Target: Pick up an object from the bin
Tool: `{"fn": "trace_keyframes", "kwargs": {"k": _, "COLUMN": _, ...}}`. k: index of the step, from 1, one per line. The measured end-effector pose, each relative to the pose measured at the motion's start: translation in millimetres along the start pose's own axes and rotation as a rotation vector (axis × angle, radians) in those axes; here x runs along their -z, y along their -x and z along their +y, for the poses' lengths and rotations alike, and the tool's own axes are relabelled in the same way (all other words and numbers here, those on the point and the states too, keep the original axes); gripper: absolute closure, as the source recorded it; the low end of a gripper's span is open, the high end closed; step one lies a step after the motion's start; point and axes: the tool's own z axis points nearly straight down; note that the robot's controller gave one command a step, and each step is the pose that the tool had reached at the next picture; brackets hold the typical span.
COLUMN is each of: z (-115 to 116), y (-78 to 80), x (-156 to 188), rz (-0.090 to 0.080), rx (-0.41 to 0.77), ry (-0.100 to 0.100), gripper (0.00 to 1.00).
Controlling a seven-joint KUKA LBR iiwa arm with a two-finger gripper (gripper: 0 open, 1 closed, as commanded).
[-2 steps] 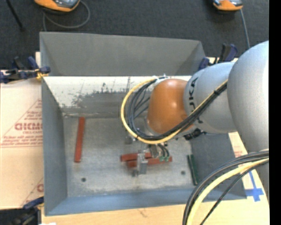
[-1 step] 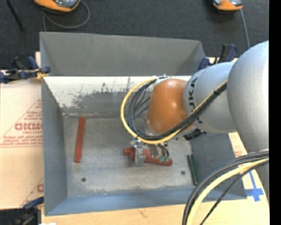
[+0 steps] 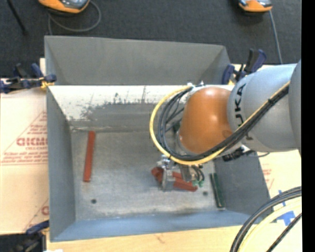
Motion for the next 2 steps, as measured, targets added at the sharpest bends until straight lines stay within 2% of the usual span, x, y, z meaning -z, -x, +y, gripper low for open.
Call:
{"fn": "trace_keyframes", "kwargs": {"k": 1, "z": 1.9, "y": 7.6, "x": 60.7, "rz": -0.005, "rx": 0.038, "ry": -0.001, "gripper": 1.00}}
{"fn": "trace_keyframes", "kwargs": {"k": 2, "z": 18.6, "y": 5.4, "x": 114.5, "rz": -0.004, "rx": -0.016, "ry": 0.001, "gripper": 1.00}}
